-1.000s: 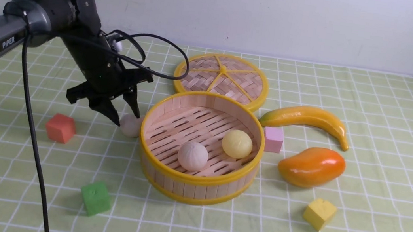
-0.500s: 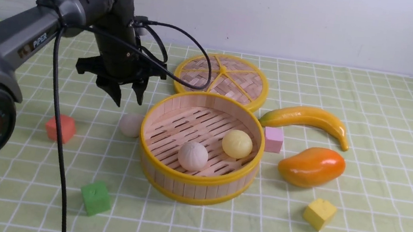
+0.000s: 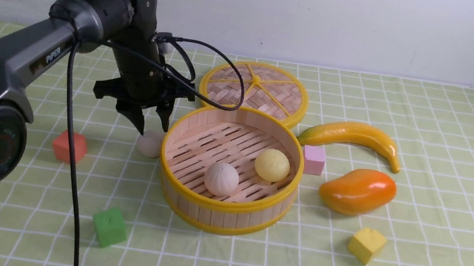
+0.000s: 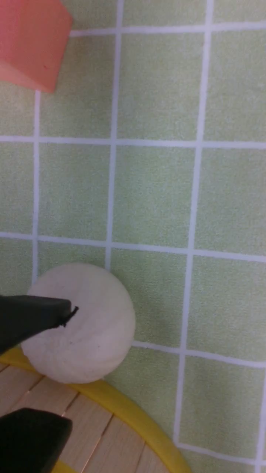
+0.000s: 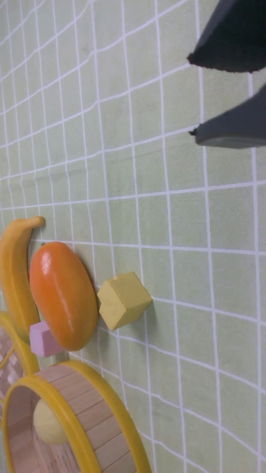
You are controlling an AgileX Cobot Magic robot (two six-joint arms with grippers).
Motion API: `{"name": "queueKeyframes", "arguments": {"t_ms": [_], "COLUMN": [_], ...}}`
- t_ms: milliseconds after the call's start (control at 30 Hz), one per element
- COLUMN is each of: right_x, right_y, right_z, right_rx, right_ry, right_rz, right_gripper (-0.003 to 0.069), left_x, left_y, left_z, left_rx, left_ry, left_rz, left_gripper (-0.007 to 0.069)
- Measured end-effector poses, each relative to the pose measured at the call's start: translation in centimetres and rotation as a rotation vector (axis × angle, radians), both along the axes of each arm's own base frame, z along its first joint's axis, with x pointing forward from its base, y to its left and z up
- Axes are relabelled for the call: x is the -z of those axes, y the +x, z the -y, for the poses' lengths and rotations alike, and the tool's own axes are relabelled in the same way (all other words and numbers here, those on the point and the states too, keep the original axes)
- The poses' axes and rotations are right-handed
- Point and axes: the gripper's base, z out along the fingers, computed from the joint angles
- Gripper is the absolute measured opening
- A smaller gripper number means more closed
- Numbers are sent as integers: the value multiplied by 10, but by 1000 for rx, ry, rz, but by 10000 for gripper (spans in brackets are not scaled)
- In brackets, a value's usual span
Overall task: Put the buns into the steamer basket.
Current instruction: Use the left arm to grab a steamed stuffed bun, then use the left arm to put the steamed stuffed bun into the steamer
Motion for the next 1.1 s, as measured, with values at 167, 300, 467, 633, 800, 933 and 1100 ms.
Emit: {"name": "queueKeyframes", "arguments": {"t_ms": [167, 300, 467, 633, 800, 933, 1100], "right_x": [0, 0, 0, 0, 0, 0, 0], "right_y": [0, 0, 0, 0, 0, 0, 0], "right_z": [0, 0, 0, 0, 0, 0, 0], "right_rx": [0, 0, 0, 0, 0, 0, 0], "right_ry": [0, 0, 0, 0, 1, 0, 0], "right_rz": [0, 0, 0, 0, 0, 0, 0], "right_gripper": [239, 239, 239, 239, 239, 239, 239], "left_x": [10, 11, 11, 11, 10, -3, -30], "left_y": [2, 2, 2, 2, 2, 0, -5], "left_z": [0, 0, -1, -2, -2, -3, -6], "left_rx": [-1, -1, -2, -5, -19, -24, -24], "left_ry": [3, 3, 4, 13, 13, 13, 11], "left_rz": [-19, -21, -21, -19, -17, 8, 63], "left_gripper": [342, 314, 172, 5, -13, -13, -13]}}
